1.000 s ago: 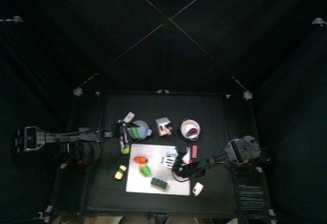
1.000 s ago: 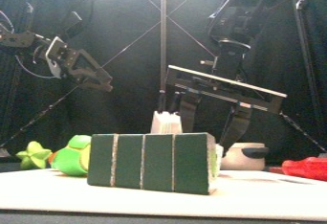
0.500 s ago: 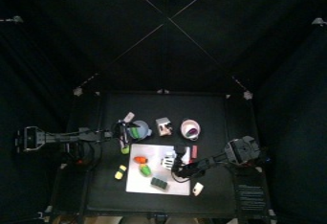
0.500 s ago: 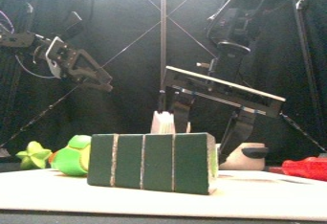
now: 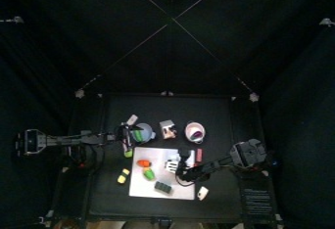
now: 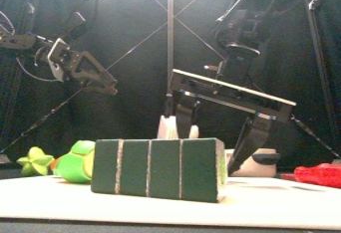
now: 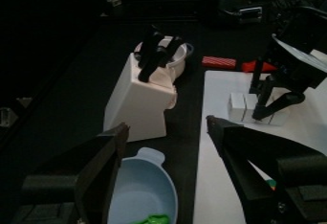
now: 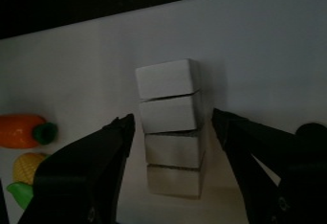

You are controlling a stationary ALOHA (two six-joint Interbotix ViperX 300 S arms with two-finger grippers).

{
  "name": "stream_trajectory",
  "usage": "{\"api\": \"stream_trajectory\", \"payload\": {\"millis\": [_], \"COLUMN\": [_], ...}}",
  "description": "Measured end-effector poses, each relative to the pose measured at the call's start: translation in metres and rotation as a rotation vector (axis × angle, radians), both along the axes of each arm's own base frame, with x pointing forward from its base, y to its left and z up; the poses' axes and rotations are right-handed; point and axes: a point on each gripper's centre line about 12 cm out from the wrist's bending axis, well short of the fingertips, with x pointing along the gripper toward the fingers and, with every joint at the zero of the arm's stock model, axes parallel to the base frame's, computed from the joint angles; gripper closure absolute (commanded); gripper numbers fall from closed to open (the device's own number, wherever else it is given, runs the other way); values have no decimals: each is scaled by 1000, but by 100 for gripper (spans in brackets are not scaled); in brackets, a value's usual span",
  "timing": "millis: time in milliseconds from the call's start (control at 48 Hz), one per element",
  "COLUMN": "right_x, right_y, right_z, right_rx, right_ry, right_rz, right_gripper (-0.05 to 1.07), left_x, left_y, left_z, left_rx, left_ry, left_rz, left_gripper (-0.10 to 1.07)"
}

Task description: Reorient white sushi roll to cut

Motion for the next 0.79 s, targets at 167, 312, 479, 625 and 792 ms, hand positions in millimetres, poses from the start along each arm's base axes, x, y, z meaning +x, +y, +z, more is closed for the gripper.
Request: {"api": "stream_trajectory", "payload": {"millis": [167,312,479,625,792], "right_x": [-3,-10,-14,-18,-17], "right_y": [-1,-3,-8,-14,-17], "right_z": [9,16,40,70,102], "right_rx": [0,-8,-41,-109,-202], "right_ry": [-15,-21,-76,-128,-161], "right_rz": [-2,2,41,123,292], "right_gripper": [6,6,6,6,6], "left_x": [0,0,0,0,0], "left_y": [0,0,0,0,0], "left_z": [0,-1,-1,-1,0], "left_rx": [0,0,0,0,0], "left_ry": [0,1,1,1,0], "left_rz": [0,0,0,0,0], "left_gripper": [-2,-2,-2,-2,-2]}}
